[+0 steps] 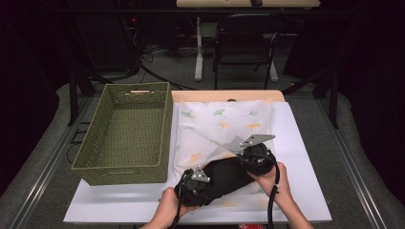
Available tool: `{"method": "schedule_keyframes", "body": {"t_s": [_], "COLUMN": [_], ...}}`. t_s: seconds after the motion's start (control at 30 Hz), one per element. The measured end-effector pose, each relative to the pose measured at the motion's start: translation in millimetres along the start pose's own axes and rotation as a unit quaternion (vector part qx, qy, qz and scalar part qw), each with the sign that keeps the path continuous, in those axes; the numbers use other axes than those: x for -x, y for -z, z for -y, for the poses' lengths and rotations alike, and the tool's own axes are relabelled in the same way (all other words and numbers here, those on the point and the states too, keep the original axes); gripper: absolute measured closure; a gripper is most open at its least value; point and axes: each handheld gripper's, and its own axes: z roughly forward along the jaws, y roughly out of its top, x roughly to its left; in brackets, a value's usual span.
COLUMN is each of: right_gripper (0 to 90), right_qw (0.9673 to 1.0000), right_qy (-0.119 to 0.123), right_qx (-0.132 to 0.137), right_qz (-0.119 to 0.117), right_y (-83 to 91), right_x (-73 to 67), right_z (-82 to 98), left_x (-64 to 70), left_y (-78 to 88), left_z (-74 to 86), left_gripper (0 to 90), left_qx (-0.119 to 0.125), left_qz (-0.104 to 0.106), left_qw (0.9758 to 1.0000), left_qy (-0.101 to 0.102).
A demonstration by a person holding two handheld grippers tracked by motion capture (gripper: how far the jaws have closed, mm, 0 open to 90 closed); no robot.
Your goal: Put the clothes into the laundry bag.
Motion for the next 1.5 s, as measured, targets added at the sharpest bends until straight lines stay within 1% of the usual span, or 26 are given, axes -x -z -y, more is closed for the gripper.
{"method": "schedule_keyframes", "body": {"t_s": [0.07, 0.1, 0.3, 0.47, 0.5, 0.57, 0.63, 0.77, 0.8, 0.83, 0.87, 0.97, 1.03, 1.17, 1.3, 1.43, 1.47, 1.5], "right_gripper": [88.4, 88.4, 88.4, 88.4, 88.4, 88.4, 88.4, 88.4, 88.4, 88.4, 88.4, 88.4, 88.4, 88.4, 88.4, 88.4, 88.4, 88.4], "right_qw": [1.0, 1.0, 1.0, 1.0, 1.0, 1.0, 1.0, 1.0, 1.0, 1.0, 1.0, 1.0, 1.0, 1.0, 1.0, 1.0, 1.0, 1.0], "right_qy": [0.0, 0.002, -0.001, 0.001, 0.001, 0.001, 0.0, 0.001, 0.001, -0.002, -0.002, 0.003, 0.003, 0.001, 0.002, 0.0, -0.002, 0.0], "right_qx": [0.0, 0.001, 0.003, 0.002, 0.002, 0.002, 0.002, 0.003, 0.003, 0.002, 0.003, 0.004, 0.004, 0.004, 0.005, 0.004, 0.003, 0.002], "right_qz": [-0.001, -0.001, -0.003, -0.004, -0.004, -0.005, -0.006, -0.006, -0.006, -0.005, -0.006, -0.006, -0.006, -0.006, -0.006, -0.007, -0.006, -0.007], "right_y": [0.0, 0.1, 0.7, 0.6, 0.6, 0.5, 0.7, 1.1, 1.2, 1.4, 1.4, 1.7, 1.9, 2.2, 1.9, 1.6, 1.3, 0.7], "right_x": [-0.3, -0.1, -0.1, 0.0, 0.0, -0.3, -0.6, -0.5, -0.6, -0.9, -1.0, -0.6, -0.7, -0.8, -0.7, -1.2, -1.5, -1.0], "right_z": [-0.2, -0.2, -0.4, -0.4, -0.4, -0.5, -0.6, -0.6, -0.7, -0.7, -0.7, -0.8, -0.8, -0.7, -0.9, -1.0, -0.9, -0.9], "left_x": [-1.1, -1.1, -3.5, -4.8, -5.4, -6.1, -5.8, -6.5, -6.4, -7.2, -7.7, -9.4, -11.0, -12.5, -15.1, -17.4, -17.0, -16.9], "left_y": [-0.3, -0.5, -0.9, -5.2, -5.6, -7.5, -9.6, -13.6, -14.8, -15.2, -15.8, -17.7, -18.7, -22.1, -25.8, -29.7, -31.4, -32.5], "left_z": [-2.4, -3.5, -12.0, -17.4, -18.6, -21.0, -23.1, -27.9, -28.9, -30.1, -31.4, -34.8, -37.0, -41.1, -44.9, -47.6, -48.3, -49.0], "left_gripper": [77.4, 77.4, 77.3, 77.3, 77.2, 77.1, 77.0, 77.0, 77.0, 77.0, 77.0, 76.9, 76.6, 75.9, 75.1, 74.9, 74.9, 74.9], "left_qx": [0.002, 0.008, 0.006, 0.009, 0.006, 0.007, 0.01, 0.014, 0.017, 0.015, 0.016, 0.022, 0.021, 0.023, 0.023, 0.025, 0.027, 0.025], "left_qz": [0.0, 0.0, 0.0, 0.0, 0.001, 0.0, 0.001, -0.001, 0.0, 0.001, -0.004, -0.005, -0.007, -0.008, -0.009, -0.016, -0.016, -0.019], "left_qw": [1.0, 0.9999, 1.0, 0.9999, 0.9999, 0.9999, 0.9998, 0.9998, 0.9997, 0.9998, 0.9998, 0.9996, 0.9996, 0.9994, 0.9995, 0.9993, 0.9992, 0.9993], "left_qy": [0.003, 0.008, 0.007, 0.011, 0.012, 0.011, 0.015, 0.012, 0.016, 0.015, 0.014, 0.019, 0.017, 0.022, 0.021, 0.022, 0.025, 0.022]}}
